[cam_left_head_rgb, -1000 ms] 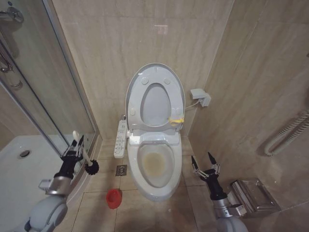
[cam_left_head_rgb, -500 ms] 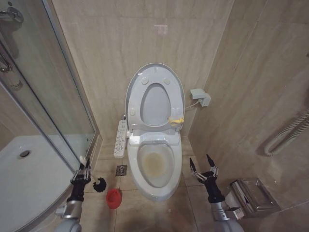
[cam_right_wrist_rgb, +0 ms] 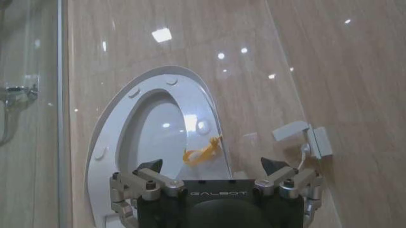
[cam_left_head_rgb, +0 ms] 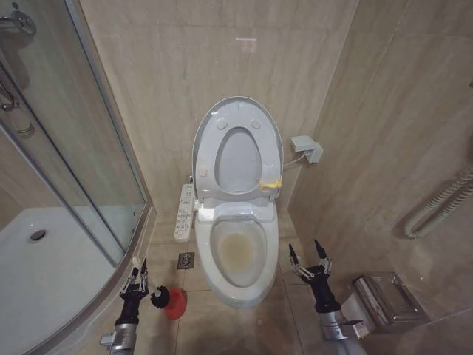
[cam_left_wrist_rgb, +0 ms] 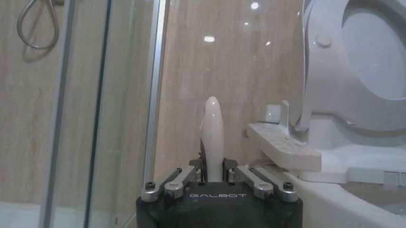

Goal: Open the toilet lid, clean the toilet bowl with a toilet brush, close the toilet lid, and flush.

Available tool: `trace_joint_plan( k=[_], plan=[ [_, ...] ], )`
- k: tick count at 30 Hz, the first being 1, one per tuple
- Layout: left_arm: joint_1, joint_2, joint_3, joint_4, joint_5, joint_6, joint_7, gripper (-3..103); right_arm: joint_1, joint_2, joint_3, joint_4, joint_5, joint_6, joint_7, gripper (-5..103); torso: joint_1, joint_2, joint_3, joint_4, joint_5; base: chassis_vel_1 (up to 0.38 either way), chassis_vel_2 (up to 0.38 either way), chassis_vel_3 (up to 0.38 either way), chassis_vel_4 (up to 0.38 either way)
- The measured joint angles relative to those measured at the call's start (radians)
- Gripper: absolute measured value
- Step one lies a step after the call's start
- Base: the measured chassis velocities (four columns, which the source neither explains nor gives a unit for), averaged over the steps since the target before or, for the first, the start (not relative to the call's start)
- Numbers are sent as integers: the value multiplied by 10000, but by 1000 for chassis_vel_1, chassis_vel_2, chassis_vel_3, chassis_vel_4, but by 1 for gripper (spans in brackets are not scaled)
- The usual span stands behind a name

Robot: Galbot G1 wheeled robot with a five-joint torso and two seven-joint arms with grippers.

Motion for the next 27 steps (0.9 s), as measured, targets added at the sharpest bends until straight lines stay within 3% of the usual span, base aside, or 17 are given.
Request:
trace_joint_plan(
  k=[27],
  plan=[
    [-1810,-623,350,2661,517,100,437,19,85,25,-106,-348,28,123,-129,100,1,0,0,1,1,0,0,0,0]
  ],
)
